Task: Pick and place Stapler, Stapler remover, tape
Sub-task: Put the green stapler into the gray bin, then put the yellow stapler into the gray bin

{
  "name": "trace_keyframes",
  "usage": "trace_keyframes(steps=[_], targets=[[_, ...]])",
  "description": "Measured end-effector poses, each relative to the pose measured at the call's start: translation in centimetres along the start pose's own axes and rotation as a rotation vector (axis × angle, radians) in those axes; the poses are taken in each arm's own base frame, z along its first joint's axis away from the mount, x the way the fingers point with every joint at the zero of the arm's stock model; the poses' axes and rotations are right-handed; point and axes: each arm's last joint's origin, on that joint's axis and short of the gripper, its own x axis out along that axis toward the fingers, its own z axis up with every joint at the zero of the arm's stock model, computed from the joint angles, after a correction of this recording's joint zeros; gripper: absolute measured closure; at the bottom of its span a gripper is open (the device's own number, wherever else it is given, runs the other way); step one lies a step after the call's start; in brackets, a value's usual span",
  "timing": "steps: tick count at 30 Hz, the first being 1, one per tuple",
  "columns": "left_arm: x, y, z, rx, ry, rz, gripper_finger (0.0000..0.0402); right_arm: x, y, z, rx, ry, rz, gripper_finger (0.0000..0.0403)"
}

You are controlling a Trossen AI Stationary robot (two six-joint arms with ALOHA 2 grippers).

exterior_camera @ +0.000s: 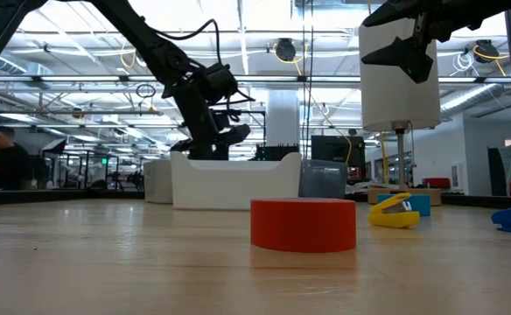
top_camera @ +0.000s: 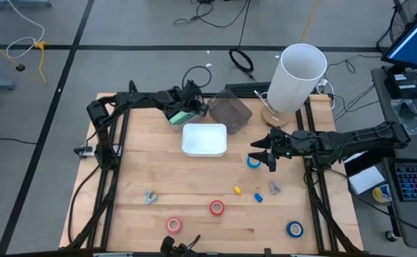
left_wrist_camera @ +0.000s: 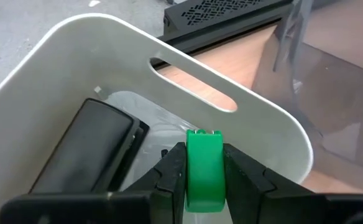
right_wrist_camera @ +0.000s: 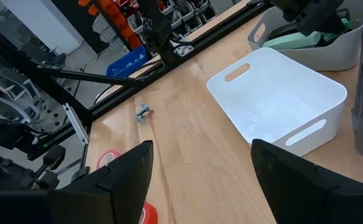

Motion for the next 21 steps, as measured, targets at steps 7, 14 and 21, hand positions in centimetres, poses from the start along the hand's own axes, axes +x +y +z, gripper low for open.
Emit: trace_keyframes(steps=[7,14,21], targets=[[0.0,0.0,0.0,0.001,0.0,0.0,0.0292,0.0,0.0,0.0,0.0,0.002,0.003,0.014],[0.0,0.0,0.0,-0.005,0.0,-0.004,0.0214,0.0,0.0,0.0,0.0,0.003,0.004,0.014],[-1.7,-0.2,0.9,-0.014,-0.044,-0.036,0.0189,0.0,0.0,0.0,0.001,0.003,0.004,0.014]])
